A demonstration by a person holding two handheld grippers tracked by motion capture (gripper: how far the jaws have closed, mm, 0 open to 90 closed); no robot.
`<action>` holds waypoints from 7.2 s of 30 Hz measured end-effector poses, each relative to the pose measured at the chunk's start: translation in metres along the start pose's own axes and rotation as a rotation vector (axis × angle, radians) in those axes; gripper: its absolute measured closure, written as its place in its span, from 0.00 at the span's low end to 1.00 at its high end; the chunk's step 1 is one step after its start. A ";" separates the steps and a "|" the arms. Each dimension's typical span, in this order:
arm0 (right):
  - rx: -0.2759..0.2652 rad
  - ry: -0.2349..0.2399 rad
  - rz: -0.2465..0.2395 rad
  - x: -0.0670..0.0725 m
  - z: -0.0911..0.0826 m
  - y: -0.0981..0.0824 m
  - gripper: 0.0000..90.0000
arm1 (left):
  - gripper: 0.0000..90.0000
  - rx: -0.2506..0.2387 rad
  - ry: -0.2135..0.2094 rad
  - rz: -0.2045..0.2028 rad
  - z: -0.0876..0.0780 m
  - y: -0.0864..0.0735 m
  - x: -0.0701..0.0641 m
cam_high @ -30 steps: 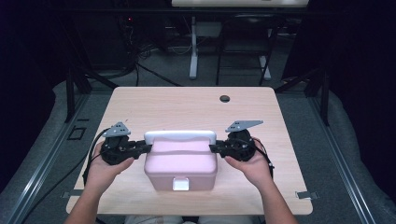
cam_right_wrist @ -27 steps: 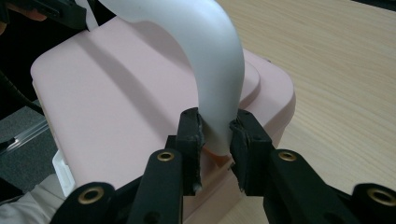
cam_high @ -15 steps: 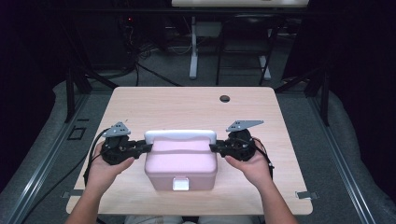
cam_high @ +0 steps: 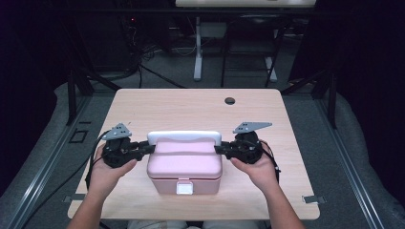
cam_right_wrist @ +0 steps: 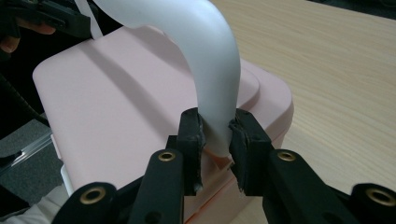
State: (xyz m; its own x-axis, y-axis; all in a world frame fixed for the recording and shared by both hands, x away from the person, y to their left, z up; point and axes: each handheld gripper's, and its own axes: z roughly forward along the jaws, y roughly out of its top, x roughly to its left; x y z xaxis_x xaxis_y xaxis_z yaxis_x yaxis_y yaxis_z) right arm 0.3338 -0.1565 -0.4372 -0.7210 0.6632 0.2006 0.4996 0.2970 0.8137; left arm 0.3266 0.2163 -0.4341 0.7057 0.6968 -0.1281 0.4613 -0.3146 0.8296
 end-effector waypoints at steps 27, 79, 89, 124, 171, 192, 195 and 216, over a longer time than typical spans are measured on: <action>-0.068 0.021 0.058 -0.004 -0.008 0.007 0.83 | 0.78 -0.006 0.044 -0.025 -0.028 -0.003 0.011; -0.141 0.020 0.092 -0.015 -0.015 0.015 0.77 | 0.59 0.001 0.030 0.105 -0.018 -0.004 -0.015; -0.174 -0.028 0.093 -0.016 -0.025 0.009 0.75 | 0.58 -0.055 0.033 0.120 -0.019 0.004 -0.017; 0.027 -0.108 0.142 -0.011 0.014 -0.022 0.55 | 0.64 -0.129 0.107 0.153 -0.007 0.050 -0.007; 0.088 -0.137 0.121 -0.011 0.036 -0.029 0.68 | 0.85 -0.072 0.175 0.096 -0.008 0.077 0.012; 0.106 -0.123 0.144 -0.009 0.035 -0.030 0.62 | 0.89 -0.111 0.171 0.057 0.019 0.090 0.035; 0.105 -0.128 0.142 -0.010 0.036 -0.030 0.61 | 0.90 -0.110 0.175 0.058 0.022 0.092 0.035; 0.093 -0.132 0.140 -0.010 0.036 -0.031 0.60 | 0.82 -0.103 0.168 0.026 0.036 0.090 0.040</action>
State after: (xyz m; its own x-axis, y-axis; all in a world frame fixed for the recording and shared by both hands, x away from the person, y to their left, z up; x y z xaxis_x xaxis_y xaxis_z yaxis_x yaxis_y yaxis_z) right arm 0.3429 -0.1478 -0.4839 -0.5756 0.7848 0.2298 0.6370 0.2542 0.7277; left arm 0.4156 0.1932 -0.3842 0.6135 0.7894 -0.0204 0.3800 -0.2724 0.8840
